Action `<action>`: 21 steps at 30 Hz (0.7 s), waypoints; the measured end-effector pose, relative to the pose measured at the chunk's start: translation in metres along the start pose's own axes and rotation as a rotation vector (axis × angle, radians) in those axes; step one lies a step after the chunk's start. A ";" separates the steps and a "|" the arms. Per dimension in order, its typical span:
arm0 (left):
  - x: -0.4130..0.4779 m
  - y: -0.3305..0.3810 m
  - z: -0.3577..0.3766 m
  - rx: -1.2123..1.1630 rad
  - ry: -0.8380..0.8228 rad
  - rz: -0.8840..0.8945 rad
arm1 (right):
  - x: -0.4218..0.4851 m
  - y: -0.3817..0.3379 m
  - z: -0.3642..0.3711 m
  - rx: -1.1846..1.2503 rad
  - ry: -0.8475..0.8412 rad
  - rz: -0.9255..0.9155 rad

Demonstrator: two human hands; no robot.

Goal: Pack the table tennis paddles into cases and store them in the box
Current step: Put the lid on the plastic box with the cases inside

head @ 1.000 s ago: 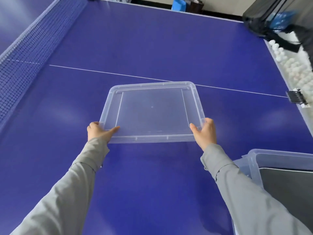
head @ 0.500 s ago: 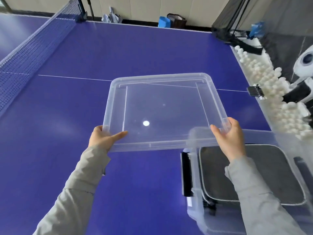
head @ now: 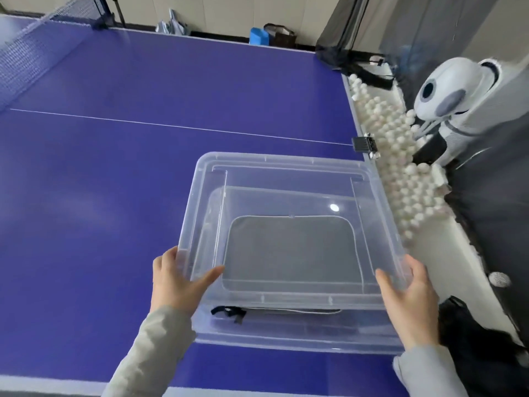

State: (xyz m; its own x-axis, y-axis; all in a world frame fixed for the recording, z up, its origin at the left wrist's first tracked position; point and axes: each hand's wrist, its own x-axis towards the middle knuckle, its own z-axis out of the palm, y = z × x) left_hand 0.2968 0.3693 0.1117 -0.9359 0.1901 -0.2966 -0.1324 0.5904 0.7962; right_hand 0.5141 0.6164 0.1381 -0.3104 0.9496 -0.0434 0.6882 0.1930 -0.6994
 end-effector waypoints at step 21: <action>-0.050 -0.030 0.018 -0.004 -0.066 -0.070 | -0.037 0.060 -0.007 -0.085 -0.086 0.139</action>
State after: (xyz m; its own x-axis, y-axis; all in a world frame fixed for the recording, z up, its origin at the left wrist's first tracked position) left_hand 0.3534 0.3563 0.0936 -0.9005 0.1999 -0.3861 -0.1984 0.6013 0.7740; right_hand 0.5716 0.5945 0.1029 -0.2613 0.9445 -0.1990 0.7803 0.0853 -0.6196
